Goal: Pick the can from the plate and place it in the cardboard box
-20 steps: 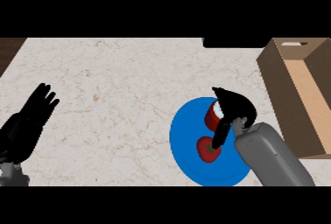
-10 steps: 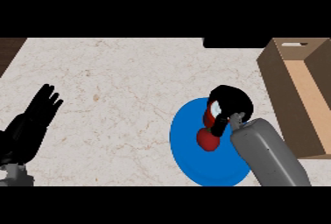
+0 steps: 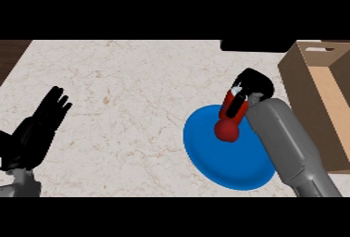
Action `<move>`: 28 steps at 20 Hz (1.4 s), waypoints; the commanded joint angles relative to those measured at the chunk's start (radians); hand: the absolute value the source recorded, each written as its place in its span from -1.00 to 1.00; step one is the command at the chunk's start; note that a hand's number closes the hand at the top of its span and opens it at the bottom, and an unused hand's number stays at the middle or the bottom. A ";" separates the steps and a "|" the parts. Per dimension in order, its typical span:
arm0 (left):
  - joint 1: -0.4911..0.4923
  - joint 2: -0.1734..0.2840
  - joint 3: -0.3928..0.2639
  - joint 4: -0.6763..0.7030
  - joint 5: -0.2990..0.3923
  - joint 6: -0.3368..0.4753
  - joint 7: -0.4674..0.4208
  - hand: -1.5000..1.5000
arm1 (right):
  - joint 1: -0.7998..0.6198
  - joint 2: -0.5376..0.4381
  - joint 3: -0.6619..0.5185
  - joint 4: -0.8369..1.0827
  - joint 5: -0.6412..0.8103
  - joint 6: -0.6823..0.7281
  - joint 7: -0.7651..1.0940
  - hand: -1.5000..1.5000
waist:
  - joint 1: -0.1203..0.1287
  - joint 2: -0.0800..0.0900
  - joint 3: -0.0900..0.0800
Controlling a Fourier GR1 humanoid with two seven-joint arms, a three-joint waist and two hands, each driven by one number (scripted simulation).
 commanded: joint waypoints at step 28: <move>0.064 -0.003 0.033 -0.025 0.001 -0.028 -0.003 0.00 | -0.476 -0.158 -0.015 0.040 0.441 -0.169 0.371 1.00 | -0.034 -0.009 0.002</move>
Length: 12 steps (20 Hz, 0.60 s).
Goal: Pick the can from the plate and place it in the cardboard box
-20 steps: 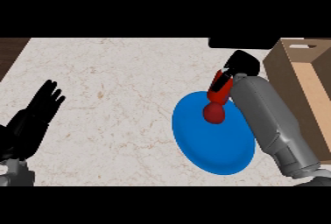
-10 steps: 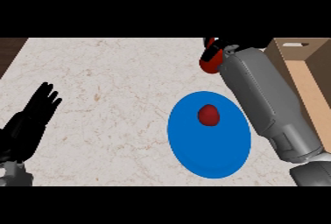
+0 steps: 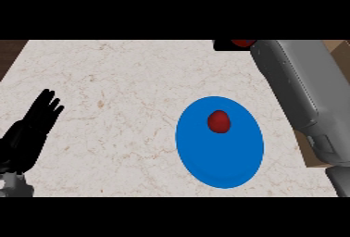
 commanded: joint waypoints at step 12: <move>-0.014 0.004 0.018 0.017 -0.012 -0.007 0.000 0.00 | 0.181 -0.180 -0.129 -0.062 0.038 -0.011 -0.074 1.00 | 0.007 0.007 0.001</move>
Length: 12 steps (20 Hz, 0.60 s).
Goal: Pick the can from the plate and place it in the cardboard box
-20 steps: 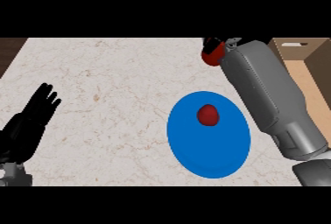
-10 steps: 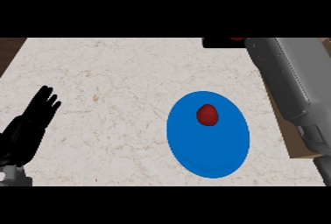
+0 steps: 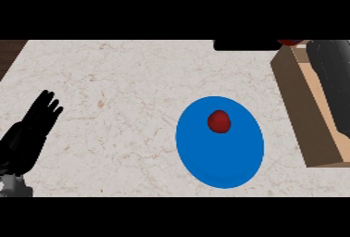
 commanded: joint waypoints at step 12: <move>-0.007 0.009 0.031 -0.017 0.025 -0.030 0.023 0.00 | 0.186 -0.045 -0.137 0.091 -0.049 -0.192 -0.210 1.00 | 0.014 0.004 0.000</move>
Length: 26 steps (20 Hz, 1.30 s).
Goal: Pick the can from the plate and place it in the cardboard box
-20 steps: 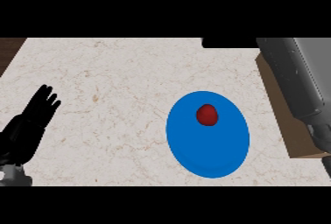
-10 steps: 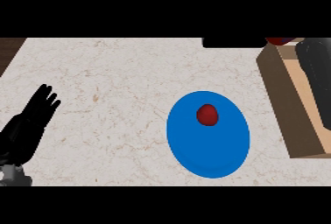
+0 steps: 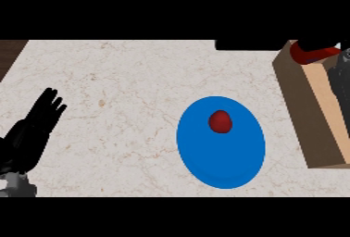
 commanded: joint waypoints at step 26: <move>0.019 0.011 0.037 0.015 0.009 -0.030 -0.006 0.00 | 0.291 0.125 -0.363 -0.223 -0.398 -0.526 -0.274 -1.00 | -0.021 -0.008 -0.001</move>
